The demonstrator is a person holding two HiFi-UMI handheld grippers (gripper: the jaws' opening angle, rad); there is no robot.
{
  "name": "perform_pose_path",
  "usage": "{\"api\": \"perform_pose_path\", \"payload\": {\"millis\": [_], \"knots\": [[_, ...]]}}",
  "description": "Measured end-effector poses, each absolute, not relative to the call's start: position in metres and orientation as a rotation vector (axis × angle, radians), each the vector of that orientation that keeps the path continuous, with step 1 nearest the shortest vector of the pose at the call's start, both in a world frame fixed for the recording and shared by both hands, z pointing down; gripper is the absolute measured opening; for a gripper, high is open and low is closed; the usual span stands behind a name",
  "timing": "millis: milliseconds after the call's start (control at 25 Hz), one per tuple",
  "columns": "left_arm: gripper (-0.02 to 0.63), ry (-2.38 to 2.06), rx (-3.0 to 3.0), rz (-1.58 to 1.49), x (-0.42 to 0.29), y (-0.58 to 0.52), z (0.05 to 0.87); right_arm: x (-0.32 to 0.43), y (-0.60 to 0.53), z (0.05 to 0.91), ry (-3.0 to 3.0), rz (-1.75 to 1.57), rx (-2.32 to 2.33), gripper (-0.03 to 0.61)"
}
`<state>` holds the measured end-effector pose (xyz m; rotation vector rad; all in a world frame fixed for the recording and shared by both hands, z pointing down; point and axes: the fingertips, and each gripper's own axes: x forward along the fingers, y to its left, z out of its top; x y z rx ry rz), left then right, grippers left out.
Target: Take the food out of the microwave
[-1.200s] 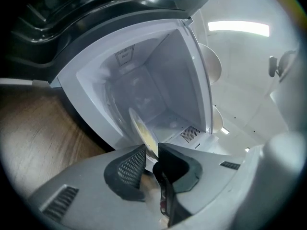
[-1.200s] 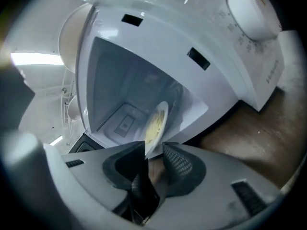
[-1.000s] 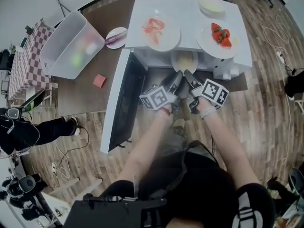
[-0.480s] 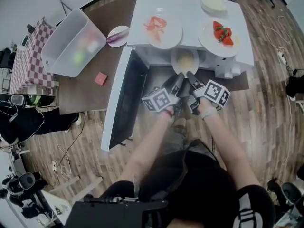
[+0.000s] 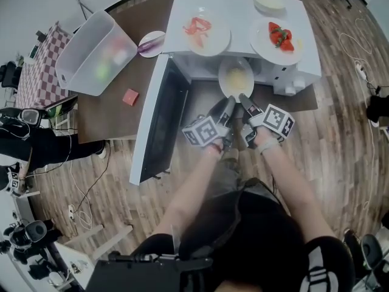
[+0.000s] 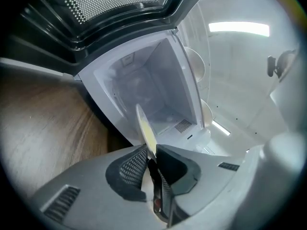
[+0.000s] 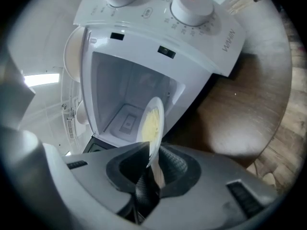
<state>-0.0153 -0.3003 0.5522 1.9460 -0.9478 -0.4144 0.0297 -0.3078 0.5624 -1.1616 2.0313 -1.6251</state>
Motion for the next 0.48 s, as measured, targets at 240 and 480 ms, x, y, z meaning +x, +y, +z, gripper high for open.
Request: {"api": "perform_pose_path", "payload": {"millis": [240,480], "knots": [[0.056,-0.956,1.928,-0.426,-0.015,-0.293,0.557,0.033,-0.306,0.57,1.931,-1.697,-1.111,0.04],[0.085,-0.964,1.87,-0.413,-0.013,-0.298,0.565,0.037,-0.308,0.568,1.923,-1.693,-1.103,0.02]]}}
